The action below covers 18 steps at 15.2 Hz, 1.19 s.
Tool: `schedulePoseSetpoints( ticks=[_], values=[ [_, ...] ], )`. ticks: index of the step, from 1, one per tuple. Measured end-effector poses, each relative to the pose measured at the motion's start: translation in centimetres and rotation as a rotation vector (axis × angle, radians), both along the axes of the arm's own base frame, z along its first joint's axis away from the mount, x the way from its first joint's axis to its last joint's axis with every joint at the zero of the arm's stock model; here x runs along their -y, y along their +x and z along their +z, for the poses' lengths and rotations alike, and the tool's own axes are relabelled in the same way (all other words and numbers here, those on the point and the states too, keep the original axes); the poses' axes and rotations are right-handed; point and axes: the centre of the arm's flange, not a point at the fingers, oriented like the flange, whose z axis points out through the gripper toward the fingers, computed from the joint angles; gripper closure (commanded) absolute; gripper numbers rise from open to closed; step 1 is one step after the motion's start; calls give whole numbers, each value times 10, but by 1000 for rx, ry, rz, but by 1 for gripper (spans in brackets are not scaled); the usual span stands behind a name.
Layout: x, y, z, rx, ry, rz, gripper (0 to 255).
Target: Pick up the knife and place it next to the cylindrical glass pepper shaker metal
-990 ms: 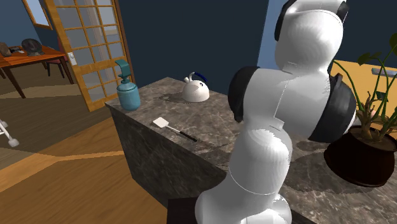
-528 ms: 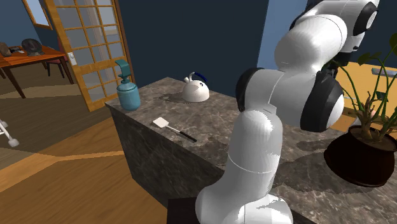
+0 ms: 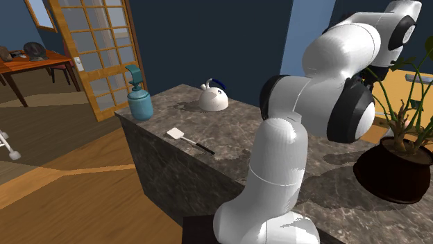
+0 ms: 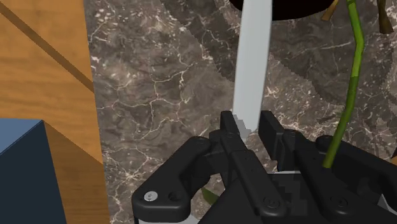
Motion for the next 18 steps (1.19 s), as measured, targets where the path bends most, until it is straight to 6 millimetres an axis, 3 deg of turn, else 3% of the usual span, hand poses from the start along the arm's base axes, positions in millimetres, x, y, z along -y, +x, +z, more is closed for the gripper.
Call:
schedulePoseSetpoints(
  ticks=[18],
  values=[
    [1, -1, -95, 0, 0, 0, 255]
  ],
)
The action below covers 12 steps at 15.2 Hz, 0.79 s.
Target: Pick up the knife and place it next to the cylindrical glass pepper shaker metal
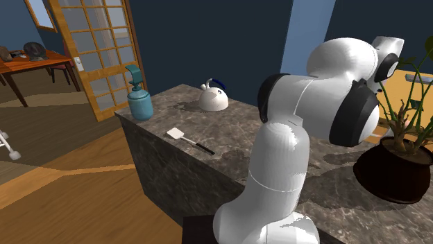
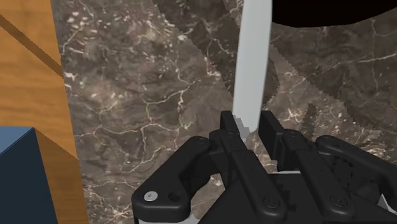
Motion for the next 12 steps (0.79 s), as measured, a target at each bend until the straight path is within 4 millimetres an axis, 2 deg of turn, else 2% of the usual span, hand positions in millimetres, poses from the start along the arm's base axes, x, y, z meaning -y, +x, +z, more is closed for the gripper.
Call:
schedulePoseSetpoints(
  ticks=[12],
  values=[
    [-1, 0, -64, 0, 0, 0, 255]
  ],
)
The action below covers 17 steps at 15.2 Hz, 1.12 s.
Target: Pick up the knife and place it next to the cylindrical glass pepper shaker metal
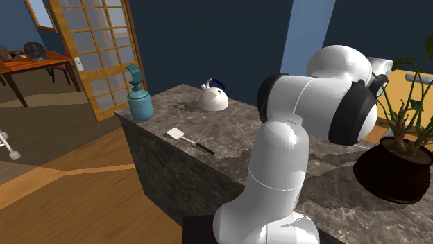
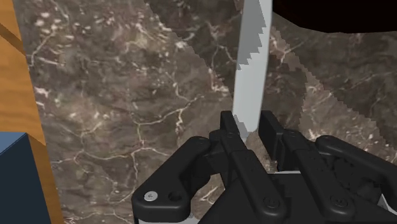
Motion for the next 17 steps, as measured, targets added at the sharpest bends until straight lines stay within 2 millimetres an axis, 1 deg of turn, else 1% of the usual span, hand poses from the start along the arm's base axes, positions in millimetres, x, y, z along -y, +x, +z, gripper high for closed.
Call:
schedulePoseSetpoints(
  ticks=[11, 17],
  values=[
    [1, 0, -57, 0, 0, 0, 255],
    [0, 0, -60, 0, 0, 0, 255]
  ],
)
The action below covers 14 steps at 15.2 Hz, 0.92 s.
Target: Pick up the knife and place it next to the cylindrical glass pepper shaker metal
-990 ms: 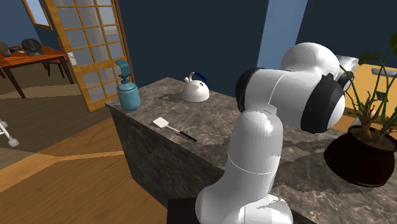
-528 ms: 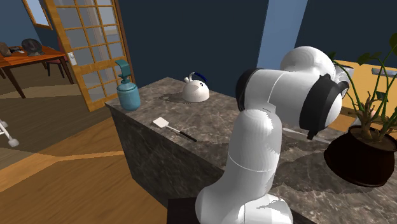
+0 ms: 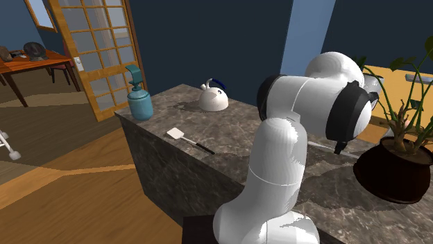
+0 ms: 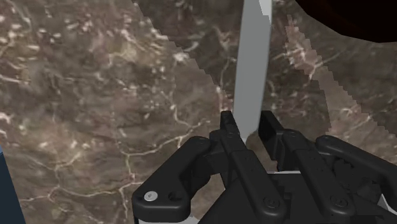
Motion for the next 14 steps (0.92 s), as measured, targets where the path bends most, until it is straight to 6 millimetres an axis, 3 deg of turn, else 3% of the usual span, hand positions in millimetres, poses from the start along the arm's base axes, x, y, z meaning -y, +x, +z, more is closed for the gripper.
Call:
schedulePoseSetpoints(
  ticks=[1, 7, 11, 14],
  values=[
    [0, 0, 0, 0, 0, 0, 0],
    [0, 0, 0, 0, 0, 0, 0],
    [3, 2, 41, 1, -1, 0, 0],
    [2, 1, 49, 1, 0, 0, 0]
  ],
)
